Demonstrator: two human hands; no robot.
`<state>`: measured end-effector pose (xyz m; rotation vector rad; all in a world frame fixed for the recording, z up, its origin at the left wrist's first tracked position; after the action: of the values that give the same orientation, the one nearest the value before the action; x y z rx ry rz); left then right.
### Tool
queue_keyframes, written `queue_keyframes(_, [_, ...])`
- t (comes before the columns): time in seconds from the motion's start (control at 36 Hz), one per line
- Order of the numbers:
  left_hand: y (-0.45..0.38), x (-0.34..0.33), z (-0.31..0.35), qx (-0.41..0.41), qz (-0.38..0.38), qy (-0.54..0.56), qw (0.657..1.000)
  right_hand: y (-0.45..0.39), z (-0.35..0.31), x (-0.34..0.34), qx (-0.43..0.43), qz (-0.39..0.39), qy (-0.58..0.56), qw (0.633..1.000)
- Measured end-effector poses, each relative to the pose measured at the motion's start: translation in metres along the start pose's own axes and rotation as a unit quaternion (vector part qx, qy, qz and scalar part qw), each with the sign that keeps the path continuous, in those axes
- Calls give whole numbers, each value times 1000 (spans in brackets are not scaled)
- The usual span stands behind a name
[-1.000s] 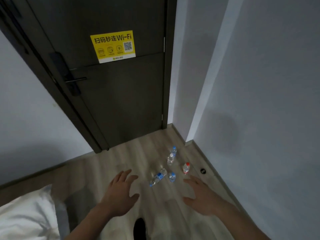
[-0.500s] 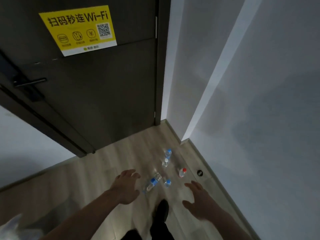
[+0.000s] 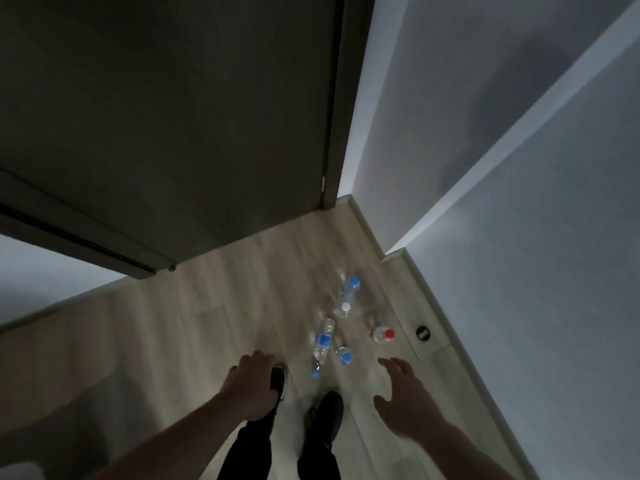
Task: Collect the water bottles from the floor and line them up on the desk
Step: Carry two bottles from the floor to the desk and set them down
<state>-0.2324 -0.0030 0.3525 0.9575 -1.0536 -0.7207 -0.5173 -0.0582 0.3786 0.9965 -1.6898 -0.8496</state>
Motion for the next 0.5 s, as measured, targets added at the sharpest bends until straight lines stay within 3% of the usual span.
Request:
queue_keyframes(0.25, [-208,-64,-10,7,-54,-6,998,-181,35,-31,-18,31,-31,999])
queue_keyframes(0.5, [-357,-128,7,-37,-92,9,995,-324,87,-101,-33,11,-50,998])
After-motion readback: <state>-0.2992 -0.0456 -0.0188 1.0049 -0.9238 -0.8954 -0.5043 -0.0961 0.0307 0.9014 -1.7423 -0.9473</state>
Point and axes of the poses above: each hand's wrist, its own y-axis away from the middle knuckle, its own x-axis out of the back of the hand, z = x × y, the point moved 3 cm from there along -y, towards the middle knuckle, and after that the axes turned 12 degrees about -z, right-handed, at the moved point
